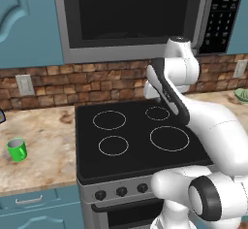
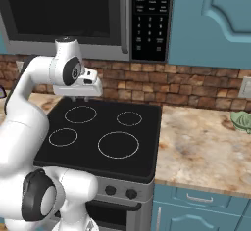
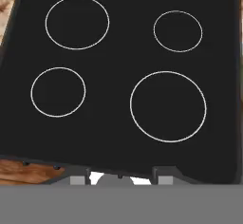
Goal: Open the microwave door.
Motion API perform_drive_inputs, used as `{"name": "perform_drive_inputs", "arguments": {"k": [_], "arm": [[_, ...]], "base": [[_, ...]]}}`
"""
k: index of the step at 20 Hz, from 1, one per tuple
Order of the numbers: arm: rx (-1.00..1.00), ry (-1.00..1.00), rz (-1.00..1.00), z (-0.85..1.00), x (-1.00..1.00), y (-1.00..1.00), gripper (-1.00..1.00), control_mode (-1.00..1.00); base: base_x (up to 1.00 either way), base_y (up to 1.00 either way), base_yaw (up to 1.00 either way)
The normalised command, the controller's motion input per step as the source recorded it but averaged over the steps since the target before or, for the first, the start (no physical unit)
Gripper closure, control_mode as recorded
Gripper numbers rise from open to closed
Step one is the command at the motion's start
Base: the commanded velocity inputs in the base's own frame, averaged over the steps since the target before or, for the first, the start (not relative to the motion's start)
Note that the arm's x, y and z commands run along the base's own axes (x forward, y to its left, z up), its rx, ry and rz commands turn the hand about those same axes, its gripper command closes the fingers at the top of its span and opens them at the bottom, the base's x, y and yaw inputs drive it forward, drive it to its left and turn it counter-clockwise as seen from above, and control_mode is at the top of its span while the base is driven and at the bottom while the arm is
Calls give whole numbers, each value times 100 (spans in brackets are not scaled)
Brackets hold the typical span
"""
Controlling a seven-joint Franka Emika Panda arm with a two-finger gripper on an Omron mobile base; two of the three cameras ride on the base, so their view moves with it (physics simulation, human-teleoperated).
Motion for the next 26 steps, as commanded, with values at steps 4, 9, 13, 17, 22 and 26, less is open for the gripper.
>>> {"name": "perform_drive_inputs", "arguments": {"k": [4, 9, 13, 17, 22, 26], "arm": [[0, -21, 0, 14, -19, 0, -100, -100], [0, -40, 0, 43, -69, -8, -100, -100], [0, -38, -1, 53, -78, -41, -100, -100], [0, -30, -3, 71, -29, -47, -100, -100], [1, -23, 1, 68, 0, -50, -100, -100], [7, -35, 12, 67, 0, -90, -100, -100]], "base": [[0, 0, 0], [0, 0, 0], [0, 0, 0], [0, 0, 0], [0, 0, 0], [0, 0, 0]]}}
